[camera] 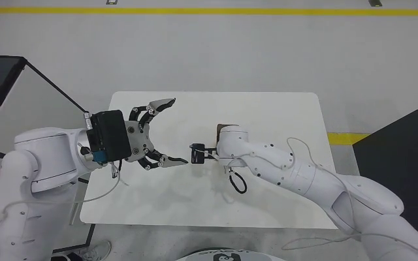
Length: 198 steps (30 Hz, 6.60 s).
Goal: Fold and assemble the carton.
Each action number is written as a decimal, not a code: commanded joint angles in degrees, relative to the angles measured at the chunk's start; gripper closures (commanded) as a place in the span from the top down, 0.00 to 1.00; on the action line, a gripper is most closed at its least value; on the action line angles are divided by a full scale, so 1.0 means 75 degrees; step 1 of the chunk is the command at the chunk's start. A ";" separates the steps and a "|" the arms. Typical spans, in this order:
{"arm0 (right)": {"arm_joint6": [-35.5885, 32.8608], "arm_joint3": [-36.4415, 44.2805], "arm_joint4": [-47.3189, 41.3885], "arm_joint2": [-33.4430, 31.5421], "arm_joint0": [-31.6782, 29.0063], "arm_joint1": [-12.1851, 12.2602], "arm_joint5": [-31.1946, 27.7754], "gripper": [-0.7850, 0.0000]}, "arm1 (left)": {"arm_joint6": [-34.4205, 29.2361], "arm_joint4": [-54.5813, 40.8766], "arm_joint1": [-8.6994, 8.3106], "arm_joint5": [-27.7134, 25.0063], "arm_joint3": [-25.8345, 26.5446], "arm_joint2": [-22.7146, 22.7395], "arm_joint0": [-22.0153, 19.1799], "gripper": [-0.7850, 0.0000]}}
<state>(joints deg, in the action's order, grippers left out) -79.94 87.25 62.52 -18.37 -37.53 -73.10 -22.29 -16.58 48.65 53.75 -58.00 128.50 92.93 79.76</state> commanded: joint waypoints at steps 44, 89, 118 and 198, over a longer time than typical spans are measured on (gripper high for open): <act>0.2253 0.2920 -0.5535 -0.6357 -0.3980 0.1561 -0.0172 1.00 | 0.0000 0.0000 0.0000 0.0000 0.0000 0.0000 0.0000 1.00; -0.0307 -0.0426 -1.2616 -0.8105 -0.3647 0.1865 0.0033 1.00 | -0.4660 -0.4902 -0.0291 0.2622 -0.1439 -0.1071 -0.0783 0.00; -0.0307 -0.0426 -1.2616 -0.8105 -0.3647 0.1865 0.0033 0.42 | -0.6326 -0.6620 -0.0155 0.5439 -0.3408 -0.2945 -0.1678 0.00; 0.3726 -0.2365 -0.9179 -0.5394 -0.3282 0.1328 0.1534 0.00 | -0.4048 -0.7712 0.1463 0.6754 -0.7685 -0.6674 -0.3439 0.00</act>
<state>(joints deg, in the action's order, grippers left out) -52.08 69.64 -6.40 -59.06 -62.28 -63.06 -10.82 -46.92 -9.20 64.64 -7.35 71.02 42.91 54.01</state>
